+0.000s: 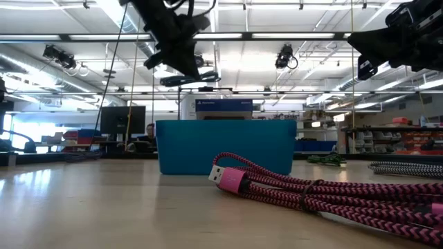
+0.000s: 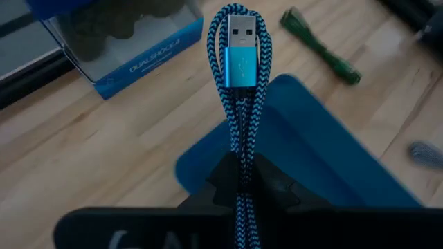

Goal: Pick and place USB-C Cables
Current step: Put the blue charger cable into the blue bin

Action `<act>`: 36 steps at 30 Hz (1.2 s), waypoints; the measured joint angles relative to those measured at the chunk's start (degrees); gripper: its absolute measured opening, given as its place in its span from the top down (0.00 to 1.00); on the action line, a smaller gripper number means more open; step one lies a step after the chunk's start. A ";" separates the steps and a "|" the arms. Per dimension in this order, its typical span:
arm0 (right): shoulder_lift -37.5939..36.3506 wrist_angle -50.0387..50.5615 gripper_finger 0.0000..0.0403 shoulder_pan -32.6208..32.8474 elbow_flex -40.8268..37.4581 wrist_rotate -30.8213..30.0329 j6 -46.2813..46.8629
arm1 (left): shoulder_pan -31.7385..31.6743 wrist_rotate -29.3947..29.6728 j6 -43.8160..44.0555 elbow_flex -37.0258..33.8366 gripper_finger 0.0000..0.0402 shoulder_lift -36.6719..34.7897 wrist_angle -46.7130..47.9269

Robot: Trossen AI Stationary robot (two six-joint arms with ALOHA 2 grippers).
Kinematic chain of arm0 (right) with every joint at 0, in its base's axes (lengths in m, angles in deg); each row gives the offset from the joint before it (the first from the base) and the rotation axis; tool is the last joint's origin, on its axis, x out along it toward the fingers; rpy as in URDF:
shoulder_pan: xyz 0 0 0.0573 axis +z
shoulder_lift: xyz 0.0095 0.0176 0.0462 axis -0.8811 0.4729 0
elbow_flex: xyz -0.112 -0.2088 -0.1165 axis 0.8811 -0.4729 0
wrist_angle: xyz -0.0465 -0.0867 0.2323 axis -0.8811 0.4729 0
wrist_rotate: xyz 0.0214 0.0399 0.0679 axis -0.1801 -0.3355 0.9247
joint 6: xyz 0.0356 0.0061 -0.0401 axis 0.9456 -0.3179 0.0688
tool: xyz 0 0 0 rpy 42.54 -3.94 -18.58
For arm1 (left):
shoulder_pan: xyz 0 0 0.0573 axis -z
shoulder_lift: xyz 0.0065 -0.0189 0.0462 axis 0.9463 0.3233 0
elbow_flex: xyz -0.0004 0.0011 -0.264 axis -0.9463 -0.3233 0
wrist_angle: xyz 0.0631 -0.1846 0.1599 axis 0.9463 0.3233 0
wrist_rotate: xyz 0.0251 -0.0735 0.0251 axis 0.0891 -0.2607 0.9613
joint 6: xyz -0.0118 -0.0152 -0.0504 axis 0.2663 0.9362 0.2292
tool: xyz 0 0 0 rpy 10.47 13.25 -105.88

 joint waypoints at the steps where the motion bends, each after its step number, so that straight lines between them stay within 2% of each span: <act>1: 0.00 -0.29 0.92 -0.02 -0.02 0.00 0.02 | 1.43 1.59 1.50 0.00 0.94 0.02 -0.23; 11: 0.00 -1.84 0.92 0.00 -0.01 0.02 0.04 | 11.39 11.02 15.88 0.00 0.94 2.30 -2.50; 20: 0.15 -3.75 0.92 0.04 -0.02 0.04 8.05 | 13.99 10.88 23.12 0.04 0.94 9.11 -6.94; 26: 0.13 -4.24 0.92 0.04 -0.02 0.02 9.02 | 14.30 10.09 26.12 0.02 0.94 12.02 -7.58; 34: 0.13 -4.27 0.92 0.04 -0.02 0.04 9.03 | 14.28 9.34 26.21 0.02 0.94 12.47 -7.69; 36: 0.13 -4.27 0.92 0.04 -0.02 0.04 9.04 | 14.30 9.18 24.92 0.02 0.90 12.47 -7.71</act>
